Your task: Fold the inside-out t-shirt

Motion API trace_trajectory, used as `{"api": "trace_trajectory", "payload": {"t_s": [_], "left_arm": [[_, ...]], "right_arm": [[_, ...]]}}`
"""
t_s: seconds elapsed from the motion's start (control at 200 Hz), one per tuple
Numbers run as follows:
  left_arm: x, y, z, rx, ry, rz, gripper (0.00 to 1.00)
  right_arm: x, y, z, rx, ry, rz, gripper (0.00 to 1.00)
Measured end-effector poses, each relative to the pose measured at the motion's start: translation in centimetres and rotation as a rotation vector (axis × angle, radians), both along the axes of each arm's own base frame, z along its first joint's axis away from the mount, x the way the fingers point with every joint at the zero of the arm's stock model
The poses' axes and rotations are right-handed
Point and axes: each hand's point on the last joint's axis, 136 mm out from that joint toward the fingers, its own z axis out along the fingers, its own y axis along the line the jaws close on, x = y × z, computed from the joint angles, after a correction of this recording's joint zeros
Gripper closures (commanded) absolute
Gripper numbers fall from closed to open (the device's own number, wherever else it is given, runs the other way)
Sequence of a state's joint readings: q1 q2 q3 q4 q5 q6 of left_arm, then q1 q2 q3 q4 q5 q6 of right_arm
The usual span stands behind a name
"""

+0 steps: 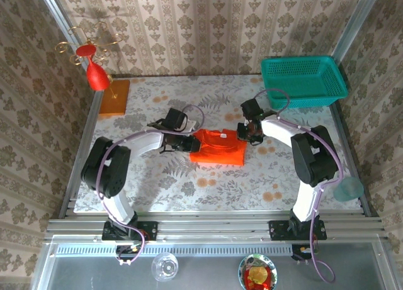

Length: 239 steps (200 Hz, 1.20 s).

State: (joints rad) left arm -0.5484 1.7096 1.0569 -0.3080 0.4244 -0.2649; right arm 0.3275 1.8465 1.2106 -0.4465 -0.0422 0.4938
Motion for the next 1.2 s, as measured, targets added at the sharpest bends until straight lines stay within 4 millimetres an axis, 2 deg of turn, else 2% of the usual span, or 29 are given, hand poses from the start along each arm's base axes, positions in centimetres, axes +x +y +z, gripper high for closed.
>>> {"api": "trace_trajectory", "payload": {"t_s": [0.12,0.2,0.34,0.435,0.625,0.735,0.81,0.89,0.99,1.195], "left_arm": [[-0.1,0.1,2.9,-0.018,-0.063,0.004,0.81],[-0.7,-0.3,3.6,-0.021,-0.076,-0.005,0.87],[-2.8,-0.9,2.0,0.0,-0.033,-0.037,0.94],[-3.9,-0.8,0.2,0.027,0.014,-0.046,0.96],[-3.7,-0.8,-1.6,0.055,0.051,-0.036,0.98],[-3.1,-1.2,-2.4,0.065,0.057,-0.037,0.99],[-2.7,-1.2,-3.4,0.074,0.07,-0.033,1.0],[-2.3,-0.8,-5.0,0.084,0.101,-0.02,1.0],[-1.6,-0.8,-5.0,0.05,0.111,-0.012,1.0],[-1.4,-0.9,-4.5,0.006,0.115,-0.015,0.99]], "right_arm": [[-0.4,-0.6,2.3,-0.005,-0.03,-0.013,0.61],[-0.8,-0.9,4.4,-0.005,-0.062,-0.017,0.6],[-1.9,-0.8,8.0,0.018,-0.119,-0.011,0.65],[-3.7,0.8,8.8,0.103,-0.114,0.029,0.68],[-8.3,4.9,5.7,0.276,0.063,0.139,0.73],[-9.6,6.3,4.0,0.33,0.131,0.165,0.75],[-9.8,6.3,2.4,0.334,0.164,0.149,0.79],[-9.8,5.5,0.0,0.302,0.208,0.112,0.81],[-9.9,3.8,-2.8,0.232,0.258,0.058,0.82],[-9.4,3.5,-2.3,0.23,0.231,0.051,0.81]]}}
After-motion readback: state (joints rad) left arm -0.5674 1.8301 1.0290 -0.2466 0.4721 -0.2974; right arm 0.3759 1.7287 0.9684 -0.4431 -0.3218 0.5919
